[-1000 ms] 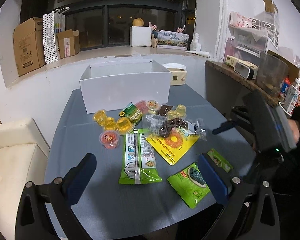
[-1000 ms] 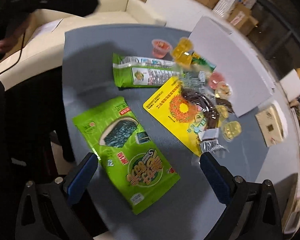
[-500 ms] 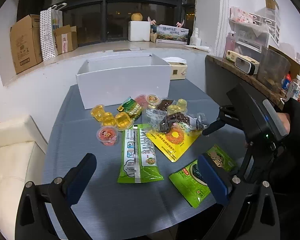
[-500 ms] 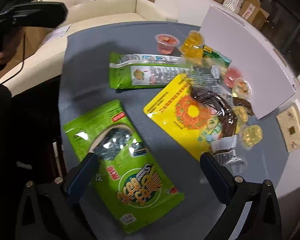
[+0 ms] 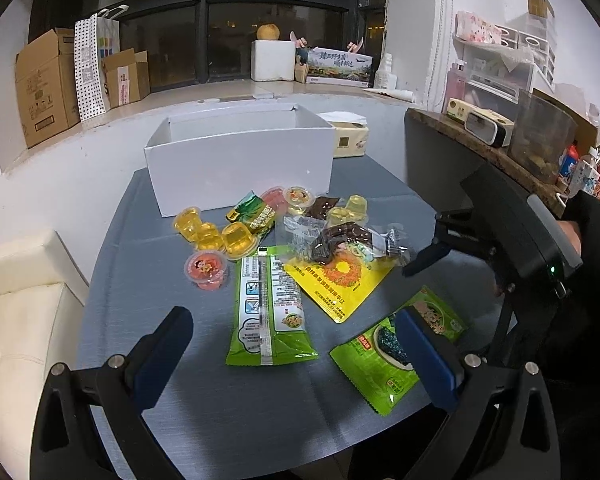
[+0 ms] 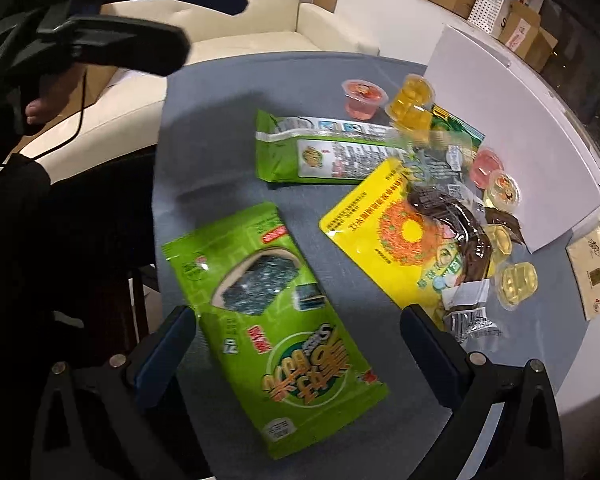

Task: Organize snacks
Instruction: 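Move the right gripper to the large green seaweed bag and grasp it, then lift the seaweed bag with the right gripper while the left grasps the green stick pack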

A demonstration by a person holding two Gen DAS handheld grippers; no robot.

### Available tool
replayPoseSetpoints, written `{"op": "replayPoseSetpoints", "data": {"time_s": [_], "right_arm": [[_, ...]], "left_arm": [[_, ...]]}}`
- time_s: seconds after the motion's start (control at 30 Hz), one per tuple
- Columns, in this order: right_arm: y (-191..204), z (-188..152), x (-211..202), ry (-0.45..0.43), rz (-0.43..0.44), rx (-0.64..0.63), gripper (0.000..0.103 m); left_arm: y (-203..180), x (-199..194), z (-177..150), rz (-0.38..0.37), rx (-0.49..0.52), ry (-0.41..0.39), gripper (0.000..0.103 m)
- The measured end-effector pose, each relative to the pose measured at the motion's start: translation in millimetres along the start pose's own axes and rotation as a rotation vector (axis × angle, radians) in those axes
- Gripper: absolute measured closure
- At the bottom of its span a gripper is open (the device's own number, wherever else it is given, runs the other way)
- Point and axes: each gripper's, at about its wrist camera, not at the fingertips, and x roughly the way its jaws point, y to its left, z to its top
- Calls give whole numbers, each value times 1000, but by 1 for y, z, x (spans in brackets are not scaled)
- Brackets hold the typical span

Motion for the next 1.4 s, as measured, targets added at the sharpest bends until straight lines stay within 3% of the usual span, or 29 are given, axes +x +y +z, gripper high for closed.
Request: {"op": "replayPoseSetpoints", "data": {"time_s": [0.33, 0.43, 0.53, 0.6, 0.8, 0.87, 0.93, 1.03, 1.2, 1.4], "right_arm": [[-3, -6, 26, 65, 32, -4, 0], [-8, -9, 26, 43, 67, 25, 3], [-7, -11, 22, 27, 78, 21, 11], [-7, -11, 16, 15, 79, 30, 22], [-3, -11, -6, -33, -45, 68, 24], [3, -10, -19, -63, -121, 86, 24], [8, -8, -29, -51, -260, 127, 24], [8, -10, -47, -70, -413, 275, 24], [-13, -24, -80, -181, -474, 588, 24], [-34, -49, -117, -328, -473, 871, 24]], "left_arm": [[-5, 1, -3, 4, 16, 12, 0], [-3, 0, -4, 8, 13, 14, 0], [-2, 1, -5, 11, 11, 19, 0], [-2, 2, -5, 10, 11, 22, 0], [0, 7, -3, 14, 18, 29, 0], [2, 9, -2, 27, 17, 29, 0], [7, 10, 0, 34, 4, 23, 0], [14, 11, 5, 40, -22, 11, 0], [19, 20, 9, 45, -42, 17, 0], [15, 68, 9, 80, -22, 121, 0]]}}
